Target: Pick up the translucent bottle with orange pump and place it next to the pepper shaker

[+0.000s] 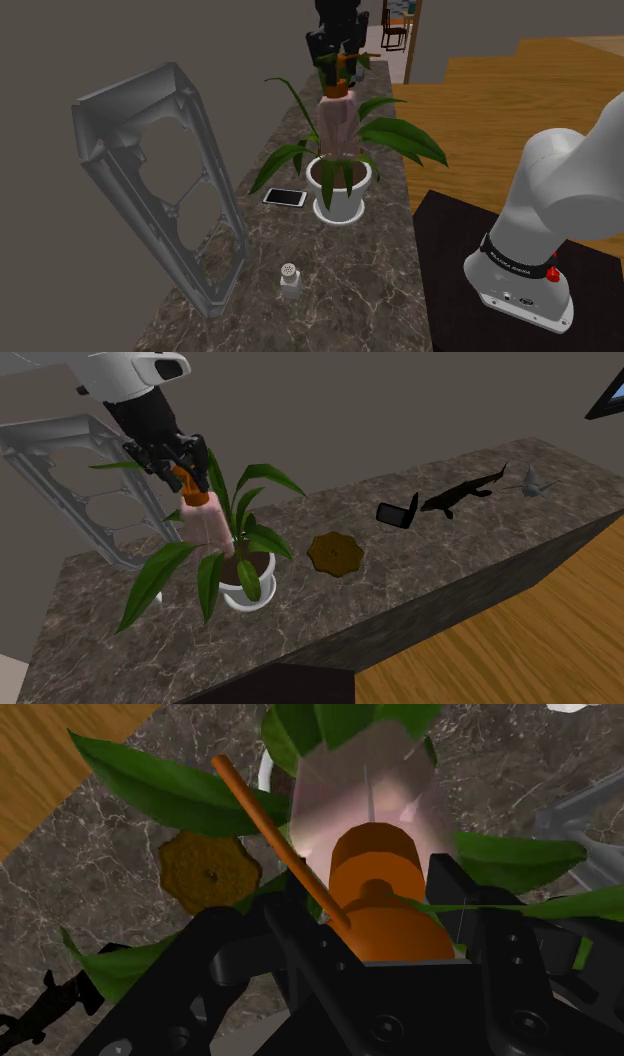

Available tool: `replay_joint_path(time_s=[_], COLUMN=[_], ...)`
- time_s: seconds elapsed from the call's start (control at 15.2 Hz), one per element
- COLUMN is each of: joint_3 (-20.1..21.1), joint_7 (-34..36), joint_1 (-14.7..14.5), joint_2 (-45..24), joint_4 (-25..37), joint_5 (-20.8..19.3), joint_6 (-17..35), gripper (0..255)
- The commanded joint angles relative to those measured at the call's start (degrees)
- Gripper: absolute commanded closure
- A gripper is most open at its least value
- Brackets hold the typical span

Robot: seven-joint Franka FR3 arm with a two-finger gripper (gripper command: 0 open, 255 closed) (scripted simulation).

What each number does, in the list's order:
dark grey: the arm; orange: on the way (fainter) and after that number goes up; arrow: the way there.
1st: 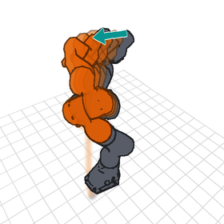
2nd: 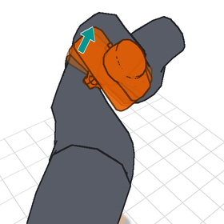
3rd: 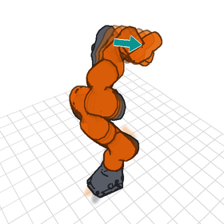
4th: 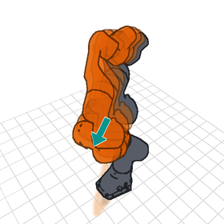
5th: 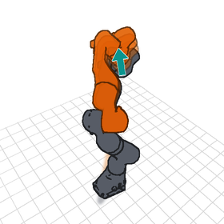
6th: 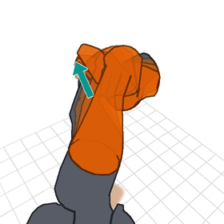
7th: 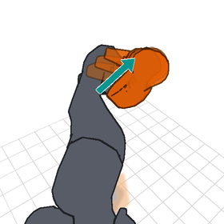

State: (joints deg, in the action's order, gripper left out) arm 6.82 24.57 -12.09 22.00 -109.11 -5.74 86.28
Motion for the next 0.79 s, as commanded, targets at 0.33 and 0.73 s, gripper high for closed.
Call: replay_joint_path(time_s=[0.33, 0.73], joint_3=[6.5, 12.4], joint_7=[8.9, 16.9], joint_1=[-3.1, -5.4], joint_2=[2.8, 2.9], joint_4=[1.4, 5.2], joint_5=[3.2, 6.0], joint_6=[-5.1, -9.3], gripper=[255, 255])
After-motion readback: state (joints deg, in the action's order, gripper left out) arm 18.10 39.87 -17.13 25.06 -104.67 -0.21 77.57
